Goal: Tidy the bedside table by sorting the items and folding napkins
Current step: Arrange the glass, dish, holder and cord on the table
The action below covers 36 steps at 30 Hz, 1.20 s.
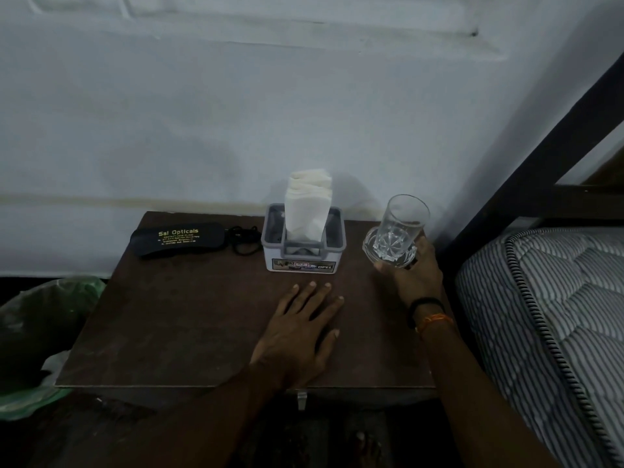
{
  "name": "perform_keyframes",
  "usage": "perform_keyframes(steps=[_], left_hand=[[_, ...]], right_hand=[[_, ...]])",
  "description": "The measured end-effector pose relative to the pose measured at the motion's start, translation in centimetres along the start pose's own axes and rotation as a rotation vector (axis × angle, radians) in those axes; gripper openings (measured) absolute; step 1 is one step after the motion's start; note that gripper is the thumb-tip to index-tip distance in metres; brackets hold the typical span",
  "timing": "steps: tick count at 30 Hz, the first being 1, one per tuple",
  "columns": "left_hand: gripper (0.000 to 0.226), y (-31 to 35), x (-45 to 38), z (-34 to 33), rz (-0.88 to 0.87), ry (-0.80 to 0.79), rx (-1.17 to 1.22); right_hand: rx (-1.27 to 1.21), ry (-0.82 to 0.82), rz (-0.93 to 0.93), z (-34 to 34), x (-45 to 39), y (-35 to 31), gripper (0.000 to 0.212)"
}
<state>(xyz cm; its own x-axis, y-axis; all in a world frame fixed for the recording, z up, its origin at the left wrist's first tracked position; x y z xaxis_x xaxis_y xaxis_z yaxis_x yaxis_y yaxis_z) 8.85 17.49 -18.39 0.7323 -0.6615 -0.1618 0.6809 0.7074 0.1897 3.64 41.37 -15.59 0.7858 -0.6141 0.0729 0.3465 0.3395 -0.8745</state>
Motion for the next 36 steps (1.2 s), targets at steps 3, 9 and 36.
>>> perform_keyframes(steps=[3,9,36], left_hand=[[0.055,-0.1,0.0,0.0,0.000,0.002,0.005],[0.055,0.2,0.0,0.4,0.002,0.002,0.023],[0.030,-8.1,4.8,7.7,0.524,0.625,0.470]], right_hand=[[0.009,0.001,-0.002,-0.1,-0.2,-0.2,0.079],[0.056,-0.002,-0.073,0.6,0.9,-0.6,0.102],[0.043,-0.265,-0.131,-7.0,9.5,-3.8,0.061]])
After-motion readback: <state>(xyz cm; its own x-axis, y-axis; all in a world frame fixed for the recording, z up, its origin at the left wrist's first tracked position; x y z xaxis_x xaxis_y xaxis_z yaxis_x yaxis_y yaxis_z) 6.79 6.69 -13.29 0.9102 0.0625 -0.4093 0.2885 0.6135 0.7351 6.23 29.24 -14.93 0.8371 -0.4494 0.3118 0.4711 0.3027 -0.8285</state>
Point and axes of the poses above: each hand's wrist, its own x-axis away from the middle knuckle, its own z-axis out of the back of the hand, y = z × x, the point moved 9 cm from there along -x, towards the middle knuckle, and after that the axes turned 7 degrees about -z, right-handed, at the moved point
